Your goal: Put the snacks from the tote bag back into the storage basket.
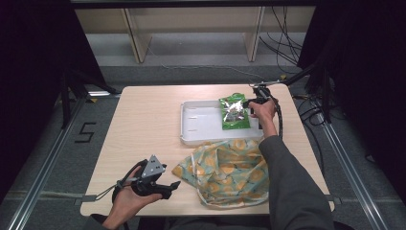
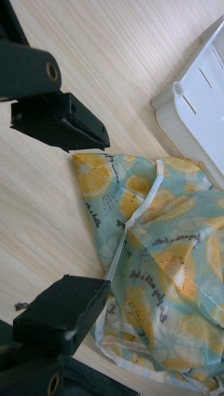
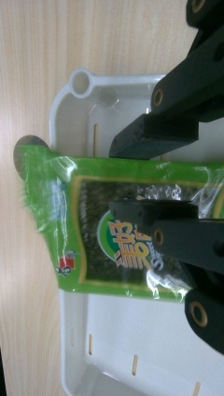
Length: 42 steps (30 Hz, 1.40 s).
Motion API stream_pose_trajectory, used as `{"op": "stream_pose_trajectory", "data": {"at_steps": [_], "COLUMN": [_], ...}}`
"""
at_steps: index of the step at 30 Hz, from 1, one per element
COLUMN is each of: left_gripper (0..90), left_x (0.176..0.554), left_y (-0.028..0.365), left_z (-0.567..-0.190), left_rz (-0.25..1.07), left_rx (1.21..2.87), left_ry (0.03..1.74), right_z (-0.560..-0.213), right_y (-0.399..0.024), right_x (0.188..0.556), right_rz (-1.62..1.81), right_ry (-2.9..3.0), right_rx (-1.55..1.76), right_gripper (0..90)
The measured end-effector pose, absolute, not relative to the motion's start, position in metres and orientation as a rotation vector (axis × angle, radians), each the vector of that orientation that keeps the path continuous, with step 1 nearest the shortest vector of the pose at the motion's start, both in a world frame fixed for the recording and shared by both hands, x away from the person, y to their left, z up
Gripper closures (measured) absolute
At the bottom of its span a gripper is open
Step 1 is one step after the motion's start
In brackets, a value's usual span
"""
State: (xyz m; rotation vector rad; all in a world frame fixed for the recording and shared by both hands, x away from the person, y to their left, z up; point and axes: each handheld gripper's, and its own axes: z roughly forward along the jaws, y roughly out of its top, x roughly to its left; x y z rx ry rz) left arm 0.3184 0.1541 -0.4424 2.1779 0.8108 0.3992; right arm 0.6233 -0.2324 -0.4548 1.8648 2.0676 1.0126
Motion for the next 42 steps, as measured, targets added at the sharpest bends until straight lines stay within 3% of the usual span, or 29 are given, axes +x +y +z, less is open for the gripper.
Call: {"op": "stream_pose_trajectory", "data": {"at_steps": [27,33,42], "left_gripper": [23.2,22.2,21.9], "left_x": [0.323,0.323,0.325], "left_y": [0.157,0.157,0.16], "left_z": [-0.443,-0.445,-0.445], "left_rz": [0.425,0.43,0.446], "left_rx": [2.216,2.145,2.164], "left_ry": [0.789,0.86,0.861], "right_z": [-0.422,-0.415,-0.405], "right_y": [-0.239,-0.24,-0.243], "right_x": [0.605,0.597,0.585], "right_rz": [1.037,1.057,1.107], "right_ry": [2.102,2.12,2.16], "right_rx": [1.782,1.752,1.599], "right_gripper": [59.9,57.2,52.7]}}
